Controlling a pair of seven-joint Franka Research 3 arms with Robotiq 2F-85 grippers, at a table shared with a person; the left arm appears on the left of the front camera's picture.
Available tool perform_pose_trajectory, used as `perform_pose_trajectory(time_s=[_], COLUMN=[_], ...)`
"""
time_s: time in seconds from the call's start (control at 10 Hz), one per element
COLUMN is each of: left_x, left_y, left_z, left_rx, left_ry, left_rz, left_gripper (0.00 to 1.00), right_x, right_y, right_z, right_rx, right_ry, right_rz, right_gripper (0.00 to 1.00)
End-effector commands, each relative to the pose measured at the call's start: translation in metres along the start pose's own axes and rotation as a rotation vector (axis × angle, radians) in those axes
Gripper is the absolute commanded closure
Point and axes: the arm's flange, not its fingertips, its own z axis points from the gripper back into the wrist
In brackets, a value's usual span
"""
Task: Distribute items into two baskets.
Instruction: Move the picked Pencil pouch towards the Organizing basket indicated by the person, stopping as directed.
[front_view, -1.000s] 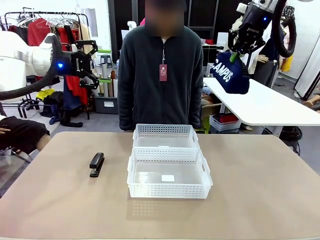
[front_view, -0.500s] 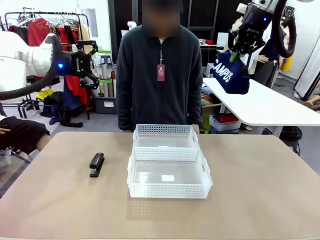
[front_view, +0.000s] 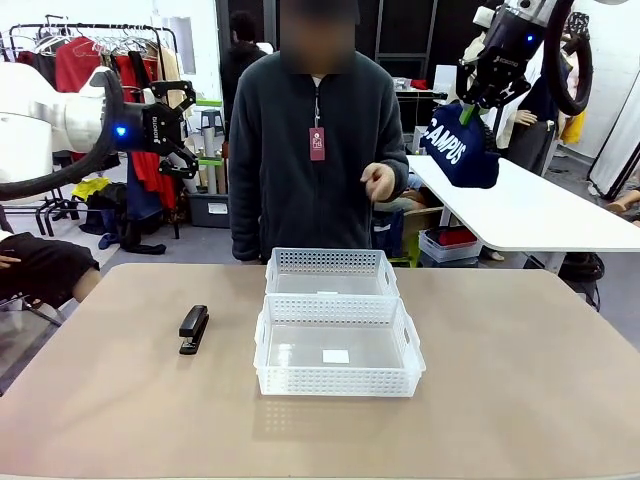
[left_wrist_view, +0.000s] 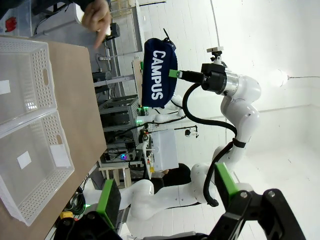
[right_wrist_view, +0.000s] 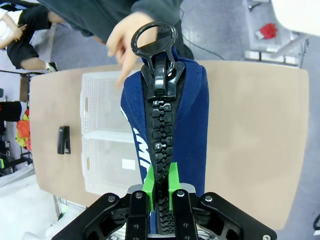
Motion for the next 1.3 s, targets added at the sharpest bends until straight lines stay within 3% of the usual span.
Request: perform_pose_trajectory(time_s=[0.0, 1.0, 1.2], left_x=[-0.002, -0.002, -0.002], left_y=[0.000, 0.000, 0.000], left_z=[0.001, 0.001, 0.001], left_rx=[0.006, 0.006, 0.006], left_ry=[0.000, 0.000, 0.000], left_rz=[-0.003, -0.003, -0.003], left_gripper=[0.00, 0.00, 0.00], right_x=[-0.004, 0.000, 0.002], right_y=[-0.001, 0.000, 0.023], right_z=[0.002, 0.000, -0.005], right_rx=[0.004, 0.000, 0.026], right_ry=[-0.005, 0.000, 0.007], right_rz=[0.003, 0.000, 0.188], right_gripper=[1.00, 1.00, 1.00])
